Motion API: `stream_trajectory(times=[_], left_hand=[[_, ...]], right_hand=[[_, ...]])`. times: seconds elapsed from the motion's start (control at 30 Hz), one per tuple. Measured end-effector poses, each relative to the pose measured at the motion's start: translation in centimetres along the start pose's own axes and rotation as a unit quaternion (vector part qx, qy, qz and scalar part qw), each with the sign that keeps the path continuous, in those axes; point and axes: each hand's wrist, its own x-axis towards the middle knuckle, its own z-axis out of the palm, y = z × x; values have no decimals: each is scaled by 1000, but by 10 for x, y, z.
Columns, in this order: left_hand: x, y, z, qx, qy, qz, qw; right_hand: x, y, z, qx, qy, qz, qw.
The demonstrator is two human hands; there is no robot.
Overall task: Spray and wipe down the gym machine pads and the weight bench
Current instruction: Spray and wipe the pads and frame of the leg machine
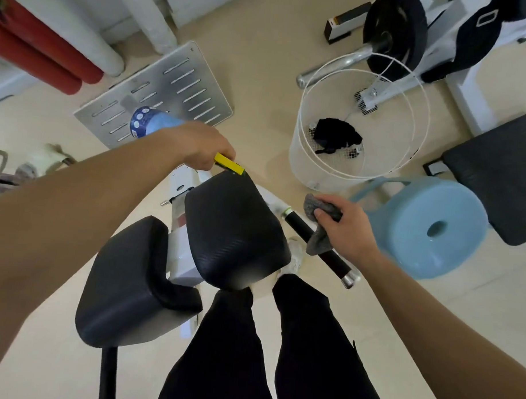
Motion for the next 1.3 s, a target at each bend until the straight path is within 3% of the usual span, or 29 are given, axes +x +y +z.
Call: stream_trajectory(times=[0.27, 0.43, 0.63, 0.73, 0.97, 1.17, 1.3], left_hand=[[6, -30, 27, -72, 4, -25, 997], [3, -56, 64, -161, 47, 1, 986], [18, -82, 100, -264, 99, 9, 959], [26, -87, 114, -282, 119, 4, 952], [21, -75, 111, -329, 122, -5, 936], [27, -62, 72, -248, 85, 33, 964], [43, -47, 34, -215, 52, 73, 973]], right_hand=[[23, -34, 36, 60, -51, -21, 997], [27, -43, 105, -124, -170, -67, 975], [111, -66, 146, -218, -228, -43, 948], [163, -76, 178, -213, -258, -41, 942], [184, -71, 180, -119, -253, -11, 960], [83, -37, 115, 31, -166, 25, 985], [12, -40, 88, 44, -125, 43, 990]])
